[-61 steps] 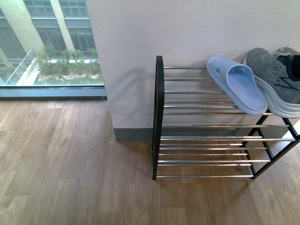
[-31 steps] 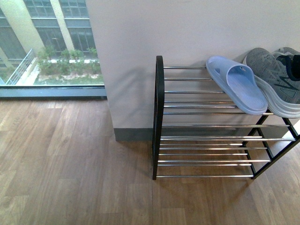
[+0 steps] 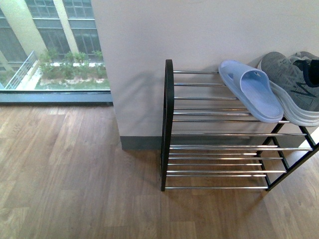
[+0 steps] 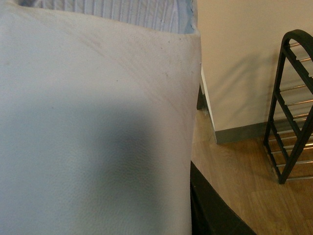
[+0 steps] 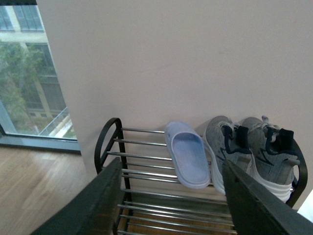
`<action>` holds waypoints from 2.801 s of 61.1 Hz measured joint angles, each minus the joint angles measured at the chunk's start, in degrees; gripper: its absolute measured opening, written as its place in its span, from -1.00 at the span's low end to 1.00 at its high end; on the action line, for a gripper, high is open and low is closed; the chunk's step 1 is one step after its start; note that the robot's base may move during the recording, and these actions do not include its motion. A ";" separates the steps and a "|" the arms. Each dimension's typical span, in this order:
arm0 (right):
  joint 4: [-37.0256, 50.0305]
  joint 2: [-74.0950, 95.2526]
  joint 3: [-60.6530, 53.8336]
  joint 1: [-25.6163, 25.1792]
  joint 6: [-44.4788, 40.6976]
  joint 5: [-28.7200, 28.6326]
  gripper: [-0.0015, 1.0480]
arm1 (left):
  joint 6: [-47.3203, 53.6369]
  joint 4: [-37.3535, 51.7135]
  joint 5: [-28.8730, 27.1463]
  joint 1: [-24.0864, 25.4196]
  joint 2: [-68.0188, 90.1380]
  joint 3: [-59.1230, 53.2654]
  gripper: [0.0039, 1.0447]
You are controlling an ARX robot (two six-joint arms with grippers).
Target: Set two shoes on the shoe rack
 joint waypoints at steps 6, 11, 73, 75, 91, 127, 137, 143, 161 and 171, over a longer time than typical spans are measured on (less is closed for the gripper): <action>0.00 0.00 0.00 0.00 0.00 -0.15 0.49 | 0.00 0.00 -0.26 0.07 -0.07 0.00 -0.97; 0.00 0.00 0.00 0.00 0.02 -0.13 0.75 | 0.02 0.00 -0.15 0.07 -0.07 0.00 -0.97; 0.00 -0.02 0.00 0.11 0.02 0.11 0.82 | -0.04 -0.02 0.02 0.02 -0.09 0.00 -0.97; 0.00 -0.02 0.00 0.11 0.02 0.11 0.82 | -3.45 -1.68 0.13 0.17 0.66 0.48 -0.97; 0.00 -0.04 0.00 0.11 0.02 0.09 0.82 | -33.66 2.19 9.60 1.25 24.90 12.39 -0.97; 0.00 -0.02 0.00 0.11 0.02 0.09 0.82 | -42.62 0.00 22.71 1.49 68.15 42.82 -0.97; 0.00 -0.02 0.00 0.11 0.02 0.09 0.82 | -40.83 -2.47 23.76 2.36 74.60 50.05 -0.97; 0.00 -0.04 0.00 0.11 0.02 0.09 0.82 | -39.63 -3.87 24.41 2.78 77.50 53.92 -0.97; 0.00 -0.04 0.00 0.11 0.02 0.09 0.82 | -35.15 -7.39 24.52 3.58 83.06 60.96 -0.97; 0.00 -0.02 0.00 0.11 0.02 0.09 0.82 | -33.55 -7.34 25.31 3.45 84.24 62.38 -0.97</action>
